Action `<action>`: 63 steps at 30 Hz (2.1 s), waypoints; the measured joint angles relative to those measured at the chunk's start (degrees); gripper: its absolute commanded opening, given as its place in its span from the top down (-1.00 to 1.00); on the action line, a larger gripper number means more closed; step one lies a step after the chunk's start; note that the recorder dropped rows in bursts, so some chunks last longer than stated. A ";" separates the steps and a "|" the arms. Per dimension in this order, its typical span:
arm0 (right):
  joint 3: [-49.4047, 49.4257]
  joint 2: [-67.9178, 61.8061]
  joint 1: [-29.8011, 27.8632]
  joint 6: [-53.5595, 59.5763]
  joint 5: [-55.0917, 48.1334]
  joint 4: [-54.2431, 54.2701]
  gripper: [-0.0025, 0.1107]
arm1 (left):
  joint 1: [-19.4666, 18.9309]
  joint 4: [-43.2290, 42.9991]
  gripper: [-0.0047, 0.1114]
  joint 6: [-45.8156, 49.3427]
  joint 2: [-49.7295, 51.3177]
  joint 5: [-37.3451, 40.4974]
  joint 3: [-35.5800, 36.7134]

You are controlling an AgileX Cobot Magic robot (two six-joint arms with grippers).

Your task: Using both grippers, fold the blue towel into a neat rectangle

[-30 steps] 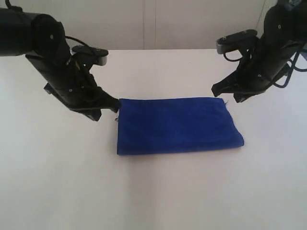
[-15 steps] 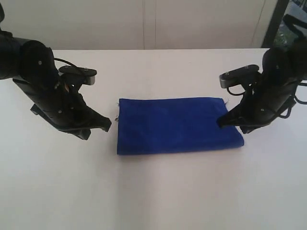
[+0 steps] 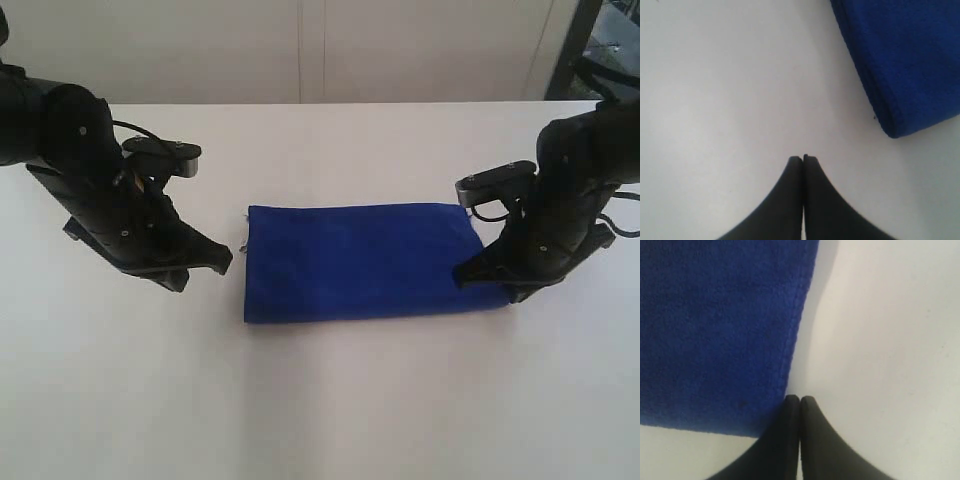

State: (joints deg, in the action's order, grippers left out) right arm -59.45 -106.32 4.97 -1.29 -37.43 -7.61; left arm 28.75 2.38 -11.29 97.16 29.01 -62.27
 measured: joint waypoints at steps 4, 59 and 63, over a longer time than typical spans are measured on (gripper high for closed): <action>0.00 0.00 0.00 0.40 -0.79 1.28 0.96 | 0.00 0.00 0.92 0.00 0.00 0.00 0.00; 17.96 57.91 -7.03 0.61 -15.67 7.61 0.96 | -16.73 -9.12 0.92 -1.82 -29.36 30.12 3.44; 17.96 58.26 -7.03 0.73 -16.12 7.61 0.96 | -20.16 -8.08 0.92 -0.55 -35.59 28.91 7.44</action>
State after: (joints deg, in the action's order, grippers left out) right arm -41.49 -48.06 -2.06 -0.56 -53.56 0.00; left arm 8.59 -5.70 -11.84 61.57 57.93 -54.83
